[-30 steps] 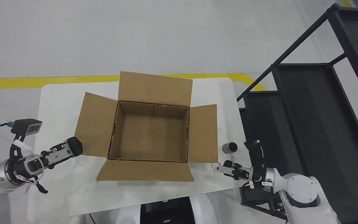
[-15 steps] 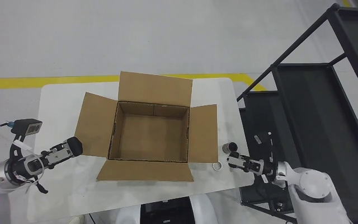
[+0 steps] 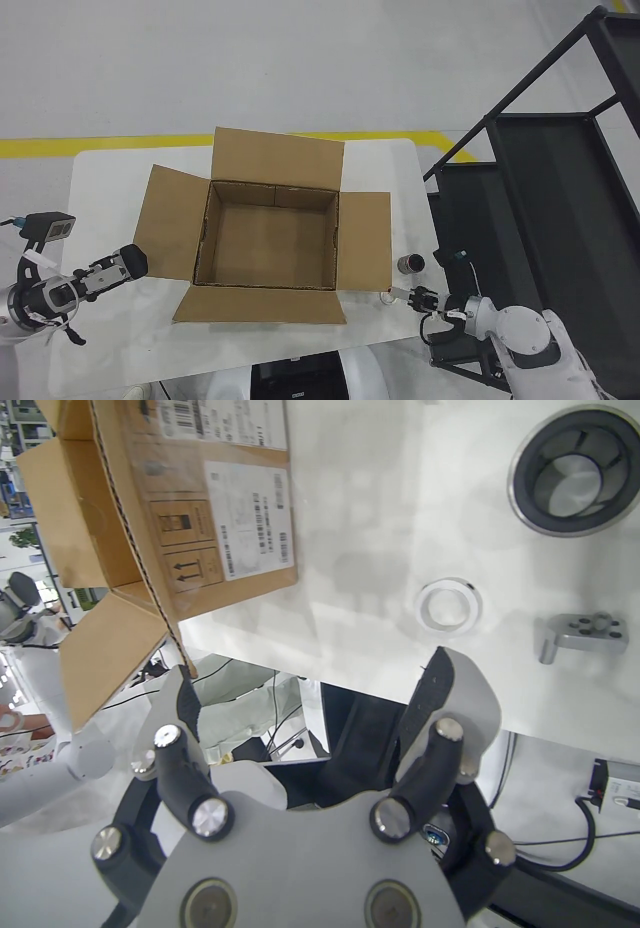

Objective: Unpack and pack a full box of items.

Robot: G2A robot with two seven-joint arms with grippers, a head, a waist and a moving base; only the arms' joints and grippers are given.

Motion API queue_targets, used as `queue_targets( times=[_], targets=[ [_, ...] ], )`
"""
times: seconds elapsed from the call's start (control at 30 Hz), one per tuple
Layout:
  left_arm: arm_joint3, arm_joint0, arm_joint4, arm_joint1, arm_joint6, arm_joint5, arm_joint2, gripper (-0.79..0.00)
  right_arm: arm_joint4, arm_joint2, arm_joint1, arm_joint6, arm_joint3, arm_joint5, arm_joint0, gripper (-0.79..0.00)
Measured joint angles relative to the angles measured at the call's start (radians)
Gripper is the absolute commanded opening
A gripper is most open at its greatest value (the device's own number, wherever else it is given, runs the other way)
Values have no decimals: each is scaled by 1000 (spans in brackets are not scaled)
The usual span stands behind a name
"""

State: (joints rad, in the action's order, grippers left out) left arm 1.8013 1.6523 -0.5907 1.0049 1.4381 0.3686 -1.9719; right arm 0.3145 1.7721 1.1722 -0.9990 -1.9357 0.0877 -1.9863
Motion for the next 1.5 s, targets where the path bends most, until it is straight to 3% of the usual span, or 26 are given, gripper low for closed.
queue_targets(
  times=[0.13,0.4,0.93,1.5],
  targets=[
    [0,0,0,0,0,0,0,0,42,-49,0,34,3,-22,4,0],
    [0,0,0,0,0,0,0,0,39,5,-21,-52,45,173,-34,0],
    [0,0,0,0,0,0,0,0,305,-204,-8,213,30,-153,23,0],
    [0,0,0,0,0,0,0,0,304,-206,-7,226,32,-162,25,0]
  ],
)
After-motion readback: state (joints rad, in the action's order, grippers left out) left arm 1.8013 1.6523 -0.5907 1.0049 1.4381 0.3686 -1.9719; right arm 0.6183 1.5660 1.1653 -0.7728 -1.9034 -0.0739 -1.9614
